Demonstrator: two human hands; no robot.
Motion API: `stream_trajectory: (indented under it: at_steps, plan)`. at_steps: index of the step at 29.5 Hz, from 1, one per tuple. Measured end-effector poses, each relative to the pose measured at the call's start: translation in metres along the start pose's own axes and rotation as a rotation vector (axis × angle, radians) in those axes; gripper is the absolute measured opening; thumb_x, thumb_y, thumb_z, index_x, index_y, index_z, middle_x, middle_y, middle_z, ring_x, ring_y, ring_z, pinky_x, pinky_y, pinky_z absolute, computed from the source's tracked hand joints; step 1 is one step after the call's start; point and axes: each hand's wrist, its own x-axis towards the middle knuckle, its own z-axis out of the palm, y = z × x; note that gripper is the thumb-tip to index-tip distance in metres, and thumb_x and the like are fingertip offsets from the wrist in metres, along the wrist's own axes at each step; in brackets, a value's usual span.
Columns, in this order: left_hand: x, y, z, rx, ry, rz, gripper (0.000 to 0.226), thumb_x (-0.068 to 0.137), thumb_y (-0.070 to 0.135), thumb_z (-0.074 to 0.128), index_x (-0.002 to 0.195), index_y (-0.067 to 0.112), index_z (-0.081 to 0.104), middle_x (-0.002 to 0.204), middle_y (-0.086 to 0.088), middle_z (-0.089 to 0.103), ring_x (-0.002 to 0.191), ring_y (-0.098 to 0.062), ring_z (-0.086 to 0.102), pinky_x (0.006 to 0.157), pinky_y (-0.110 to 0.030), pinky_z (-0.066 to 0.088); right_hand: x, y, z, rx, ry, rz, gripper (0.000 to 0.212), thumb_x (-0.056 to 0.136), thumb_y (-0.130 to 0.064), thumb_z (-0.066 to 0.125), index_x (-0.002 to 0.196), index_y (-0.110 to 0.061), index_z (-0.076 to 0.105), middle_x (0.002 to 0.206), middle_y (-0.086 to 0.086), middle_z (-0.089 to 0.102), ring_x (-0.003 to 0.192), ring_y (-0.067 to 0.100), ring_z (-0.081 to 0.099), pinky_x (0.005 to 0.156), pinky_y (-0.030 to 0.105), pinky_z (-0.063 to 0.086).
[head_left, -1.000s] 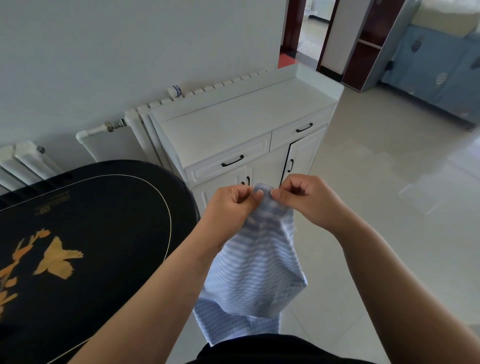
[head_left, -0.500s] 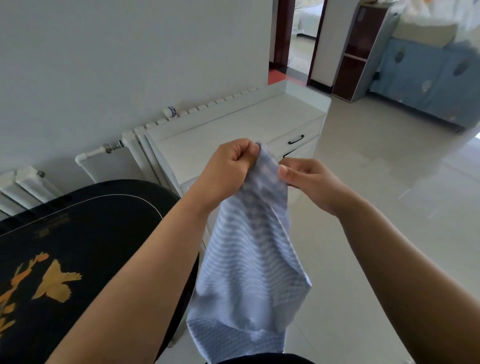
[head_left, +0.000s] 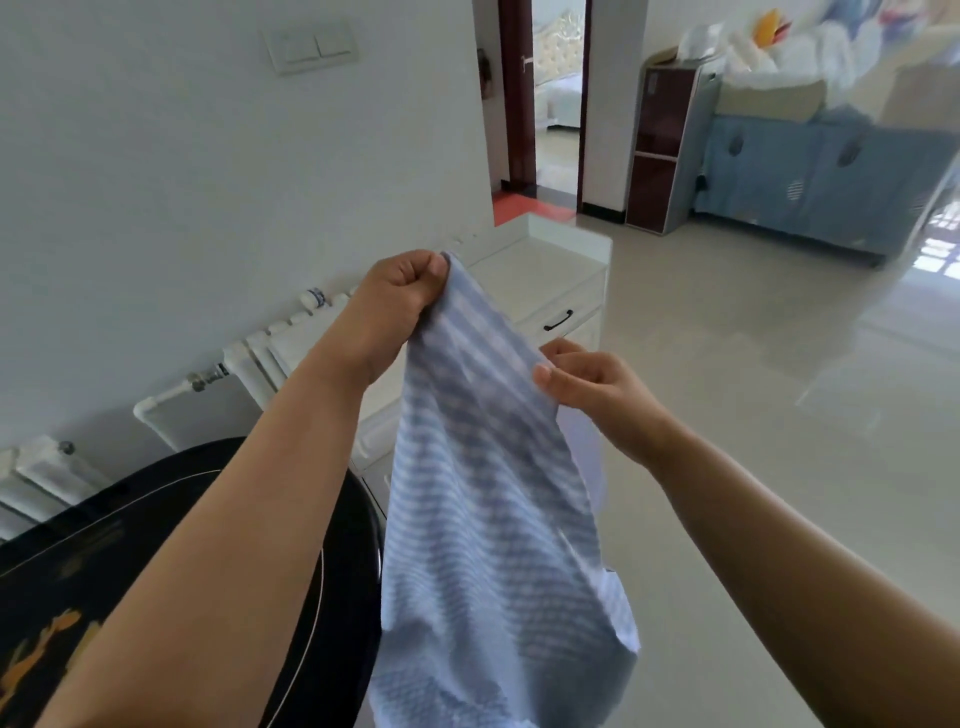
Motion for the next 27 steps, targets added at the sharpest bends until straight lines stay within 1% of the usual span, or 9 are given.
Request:
stream_trajectory:
  at_steps: [2, 5, 7, 10, 13, 16, 20, 24, 27]
  plan:
    - [0.003, -0.002, 0.004, 0.023, 0.013, 0.017, 0.042, 0.098, 0.031, 0.046, 0.069, 0.0, 0.038, 0.061, 0.0, 0.03, 0.055, -0.012, 0.026, 0.05, -0.028, 0.022, -0.009, -0.001, 0.007, 0.045, 0.021, -0.036, 0.034, 0.083, -0.03, 0.065, 0.052, -0.018, 0.059, 0.08, -0.013, 0.056, 0.069, 0.007, 0.055, 0.067, 0.017, 0.043]
    - [0.008, 0.007, 0.008, 0.103, 0.023, 0.096, 0.039, 0.1, 0.023, 0.044, 0.062, 0.021, 0.032, 0.054, 0.015, 0.028, 0.051, -0.003, 0.023, 0.045, -0.017, 0.022, -0.018, -0.001, 0.014, 0.078, 0.052, -0.073, 0.026, 0.085, -0.021, 0.066, 0.069, -0.001, 0.064, 0.092, -0.005, 0.057, 0.076, 0.012, 0.057, 0.066, 0.023, 0.046]
    - [0.014, 0.017, 0.008, 0.138, 0.042, 0.152, 0.04, 0.1, 0.019, 0.044, 0.063, 0.023, 0.03, 0.054, 0.015, 0.027, 0.051, -0.002, 0.024, 0.046, -0.016, 0.022, -0.019, -0.002, 0.011, 0.095, 0.066, -0.08, 0.025, 0.082, -0.02, 0.068, 0.073, 0.002, 0.065, 0.104, 0.002, 0.057, 0.082, 0.01, 0.058, 0.068, 0.022, 0.048]
    - [0.025, 0.032, 0.005, 0.154, 0.101, 0.205, 0.04, 0.1, 0.017, 0.043, 0.062, 0.023, 0.031, 0.057, 0.008, 0.027, 0.052, -0.003, 0.025, 0.047, -0.017, 0.023, -0.016, -0.004, -0.001, 0.086, 0.016, -0.056, 0.016, 0.081, -0.019, 0.071, 0.071, -0.006, 0.068, 0.122, 0.005, 0.054, 0.095, 0.006, 0.062, 0.076, 0.017, 0.051]
    - [0.039, 0.043, 0.002, 0.136, 0.156, 0.232, 0.04, 0.1, 0.018, 0.043, 0.062, 0.023, 0.03, 0.052, 0.014, 0.028, 0.049, -0.001, 0.024, 0.046, -0.014, 0.023, -0.013, 0.004, -0.016, 0.111, 0.013, 0.036, 0.034, 0.076, -0.031, 0.071, 0.086, 0.001, 0.071, 0.122, 0.003, 0.057, 0.103, 0.017, 0.063, 0.084, 0.027, 0.054]
    - [0.048, 0.047, 0.001, 0.147, 0.145, 0.244, 0.041, 0.099, 0.022, 0.043, 0.06, 0.025, 0.032, 0.049, 0.017, 0.031, 0.049, -0.001, 0.026, 0.047, -0.011, 0.024, -0.012, 0.013, -0.033, 0.12, 0.042, 0.12, 0.041, 0.072, -0.047, 0.071, 0.085, -0.008, 0.075, 0.112, 0.0, 0.062, 0.096, 0.019, 0.066, 0.08, 0.03, 0.054]
    - [0.052, 0.044, 0.0, 0.138, 0.121, 0.244, 0.039, 0.098, 0.022, 0.044, 0.06, 0.025, 0.034, 0.05, 0.016, 0.032, 0.049, -0.002, 0.026, 0.047, -0.013, 0.025, -0.017, 0.032, -0.049, -0.002, -0.054, 0.222, 0.06, 0.07, -0.064, 0.065, 0.089, -0.007, 0.073, 0.111, 0.01, 0.064, 0.097, 0.026, 0.066, 0.09, 0.04, 0.053]
    - [0.055, 0.043, 0.003, 0.155, 0.107, 0.24, 0.038, 0.098, 0.021, 0.043, 0.062, 0.022, 0.033, 0.051, 0.015, 0.032, 0.05, -0.002, 0.026, 0.048, -0.014, 0.025, -0.032, 0.054, -0.044, -0.009, -0.11, 0.34, 0.07, 0.079, -0.057, 0.059, 0.11, 0.006, 0.06, 0.113, 0.028, 0.062, 0.107, 0.045, 0.059, 0.098, 0.052, 0.045]
    - [0.058, 0.042, 0.005, 0.195, 0.098, 0.245, 0.037, 0.098, 0.021, 0.043, 0.063, 0.02, 0.03, 0.056, 0.014, 0.03, 0.054, -0.004, 0.026, 0.049, -0.015, 0.024, -0.039, 0.064, -0.033, -0.056, -0.059, 0.295, 0.073, 0.079, -0.057, 0.064, 0.103, 0.012, 0.056, 0.112, 0.035, 0.054, 0.093, 0.045, 0.06, 0.093, 0.058, 0.042]
